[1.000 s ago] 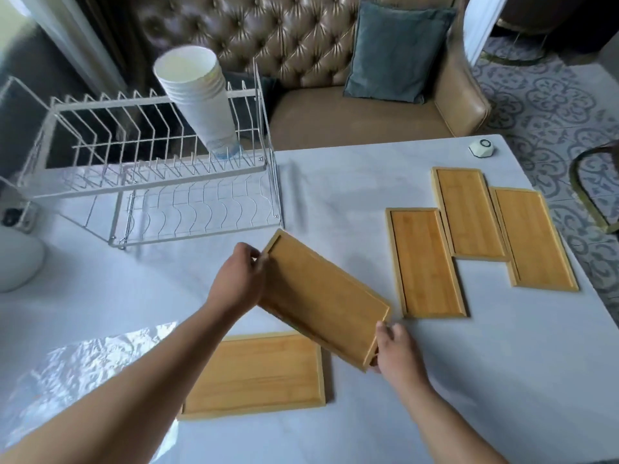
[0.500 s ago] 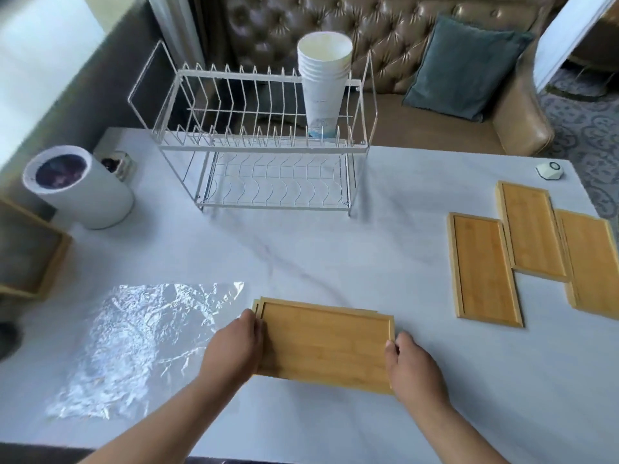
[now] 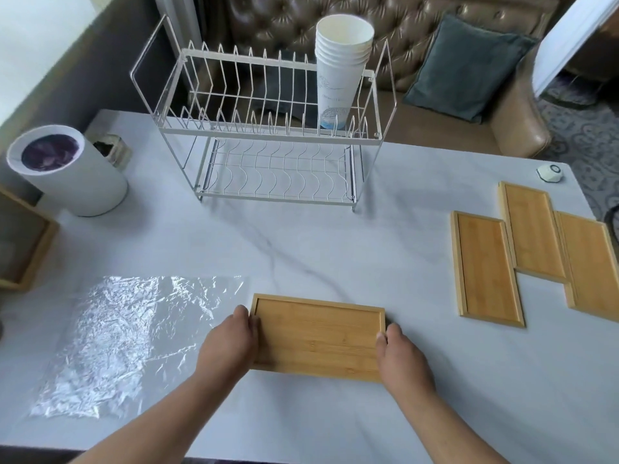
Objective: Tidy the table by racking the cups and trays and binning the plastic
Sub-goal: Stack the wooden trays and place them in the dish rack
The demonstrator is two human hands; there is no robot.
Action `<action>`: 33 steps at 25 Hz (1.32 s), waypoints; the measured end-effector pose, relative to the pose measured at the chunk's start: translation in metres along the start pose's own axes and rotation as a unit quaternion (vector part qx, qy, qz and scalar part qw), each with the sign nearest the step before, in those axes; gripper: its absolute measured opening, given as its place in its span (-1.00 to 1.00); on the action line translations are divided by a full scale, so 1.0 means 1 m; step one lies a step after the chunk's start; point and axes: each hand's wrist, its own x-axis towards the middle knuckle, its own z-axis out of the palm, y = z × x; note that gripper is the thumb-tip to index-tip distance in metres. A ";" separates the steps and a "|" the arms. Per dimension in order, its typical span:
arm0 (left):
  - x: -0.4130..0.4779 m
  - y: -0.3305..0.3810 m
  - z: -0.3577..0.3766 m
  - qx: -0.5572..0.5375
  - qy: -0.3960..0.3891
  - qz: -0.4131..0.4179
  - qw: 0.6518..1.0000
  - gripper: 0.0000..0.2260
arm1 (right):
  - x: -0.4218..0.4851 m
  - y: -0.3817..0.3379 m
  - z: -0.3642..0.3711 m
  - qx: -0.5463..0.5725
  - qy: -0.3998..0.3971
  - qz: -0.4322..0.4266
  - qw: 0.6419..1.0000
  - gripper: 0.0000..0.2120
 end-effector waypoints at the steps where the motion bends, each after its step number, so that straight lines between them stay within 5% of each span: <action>1: 0.000 -0.001 0.000 -0.003 0.000 -0.007 1.000 -0.72 | -0.001 0.001 0.002 0.011 0.001 0.005 1.000 -0.73; 14: 0.004 0.039 0.012 0.040 -0.047 0.014 0.998 -0.67 | 0.026 0.032 -0.010 0.085 -0.024 0.040 0.995 -0.69; 18: 0.013 0.061 -0.009 0.129 0.041 0.066 0.989 -0.81 | 0.025 0.052 -0.026 0.075 -0.034 0.028 0.996 -0.62; 24: 0.036 0.200 0.013 0.178 -0.039 0.273 0.945 -0.54 | 0.031 0.131 -0.071 0.113 0.047 0.096 0.988 -0.65; 28: 0.056 0.313 0.063 0.206 -0.090 0.334 0.915 -0.34 | 0.049 0.185 -0.085 0.139 0.016 0.175 0.975 -0.45; 33: 0.095 0.424 0.120 0.242 -0.089 0.381 0.888 -0.22 | 0.068 0.226 -0.083 0.142 -0.023 0.159 0.977 -0.24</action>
